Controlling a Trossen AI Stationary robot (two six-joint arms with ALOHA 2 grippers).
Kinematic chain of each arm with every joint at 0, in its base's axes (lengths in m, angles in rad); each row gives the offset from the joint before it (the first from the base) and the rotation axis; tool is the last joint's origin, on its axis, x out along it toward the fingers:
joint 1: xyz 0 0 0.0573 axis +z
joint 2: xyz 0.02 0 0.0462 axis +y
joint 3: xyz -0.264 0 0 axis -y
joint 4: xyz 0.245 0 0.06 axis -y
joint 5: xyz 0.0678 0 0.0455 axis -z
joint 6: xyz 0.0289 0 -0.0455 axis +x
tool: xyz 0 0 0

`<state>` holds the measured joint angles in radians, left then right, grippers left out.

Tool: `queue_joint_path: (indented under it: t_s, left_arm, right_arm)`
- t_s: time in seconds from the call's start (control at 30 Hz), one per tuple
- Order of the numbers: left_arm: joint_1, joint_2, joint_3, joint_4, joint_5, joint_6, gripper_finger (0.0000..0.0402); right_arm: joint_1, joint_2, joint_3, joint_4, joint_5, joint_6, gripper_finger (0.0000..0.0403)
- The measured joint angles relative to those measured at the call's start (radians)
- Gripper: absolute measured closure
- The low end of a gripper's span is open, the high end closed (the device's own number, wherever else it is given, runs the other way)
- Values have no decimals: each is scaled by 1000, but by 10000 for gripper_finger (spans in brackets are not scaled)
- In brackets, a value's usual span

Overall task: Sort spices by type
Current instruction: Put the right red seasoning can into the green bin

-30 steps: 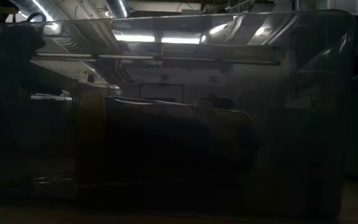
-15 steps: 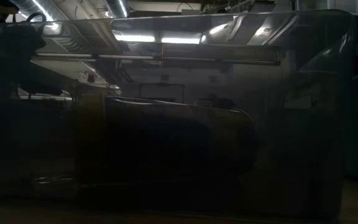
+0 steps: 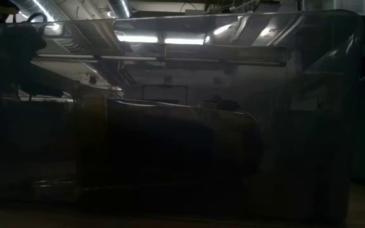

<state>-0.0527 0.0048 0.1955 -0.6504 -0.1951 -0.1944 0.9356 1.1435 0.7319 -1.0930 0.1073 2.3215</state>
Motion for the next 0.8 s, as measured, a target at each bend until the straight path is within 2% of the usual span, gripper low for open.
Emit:
queue_joint_path:
  t_s: [0.23,0.5,0.63,0.8]
  left_arm:
    - [0,0,0,0,0,0,192]
    - [0,0,0,0,0,0,192]
    - [0,0,0,3,0,0,192]
    - [0,0,0,3,0,0,192]
  right_arm:
    - [0,0,0,-2,45,0,81]
    - [0,1,0,-1,37,0,81]
    - [0,7,0,-16,-10,2,82]
    - [0,44,0,-35,-21,3,109]
